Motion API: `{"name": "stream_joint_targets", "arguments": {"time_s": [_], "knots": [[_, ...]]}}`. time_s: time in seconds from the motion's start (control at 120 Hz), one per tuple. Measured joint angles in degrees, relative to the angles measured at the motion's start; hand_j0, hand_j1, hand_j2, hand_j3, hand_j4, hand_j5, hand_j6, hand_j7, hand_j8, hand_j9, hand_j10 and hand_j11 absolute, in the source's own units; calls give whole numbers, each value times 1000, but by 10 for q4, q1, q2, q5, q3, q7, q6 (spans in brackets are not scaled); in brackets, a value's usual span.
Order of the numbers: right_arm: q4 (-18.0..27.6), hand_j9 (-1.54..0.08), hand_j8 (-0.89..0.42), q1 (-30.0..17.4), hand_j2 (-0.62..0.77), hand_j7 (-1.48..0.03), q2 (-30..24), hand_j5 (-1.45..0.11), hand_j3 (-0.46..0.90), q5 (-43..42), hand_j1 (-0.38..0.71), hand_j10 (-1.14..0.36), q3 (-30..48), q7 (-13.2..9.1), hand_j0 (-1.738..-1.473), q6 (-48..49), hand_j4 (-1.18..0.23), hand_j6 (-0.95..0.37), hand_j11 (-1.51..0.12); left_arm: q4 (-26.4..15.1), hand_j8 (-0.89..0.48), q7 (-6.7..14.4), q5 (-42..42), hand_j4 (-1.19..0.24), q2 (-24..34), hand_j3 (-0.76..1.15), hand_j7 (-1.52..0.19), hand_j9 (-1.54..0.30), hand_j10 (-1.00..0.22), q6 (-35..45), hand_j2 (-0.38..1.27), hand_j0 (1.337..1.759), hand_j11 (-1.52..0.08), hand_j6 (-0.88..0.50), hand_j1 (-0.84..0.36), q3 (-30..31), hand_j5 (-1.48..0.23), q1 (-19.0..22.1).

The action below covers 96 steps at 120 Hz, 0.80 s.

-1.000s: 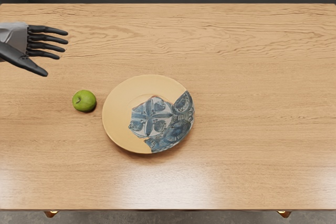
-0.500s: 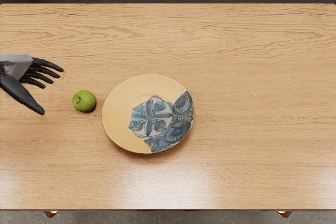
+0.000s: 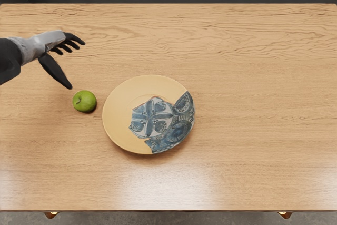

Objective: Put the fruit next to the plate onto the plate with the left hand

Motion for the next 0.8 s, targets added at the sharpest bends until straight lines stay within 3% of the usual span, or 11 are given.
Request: {"name": "stream_joint_targets", "arguments": {"time_s": [0.225, 0.8], "knots": [[0, -29, -22, 0, -4, -29, 0, -29, 0, 0, -323, -22, 0, 0, -1658, 0, -23, -23, -29, 3, -248, 0, 6, -247, -29, 0, -314, -314, -247, 18, 52, 1658, -314, -249, 63, 73, -315, 2], [0, -29, -23, 1, -4, -29, 0, -29, 0, 0, -323, -22, 0, 0, -1658, 0, -23, -23, -29, 20, -307, 1, 12, -306, -61, 0, -392, -392, -306, 64, 64, 1658, -392, -307, -10, 128, -393, 0]]}}
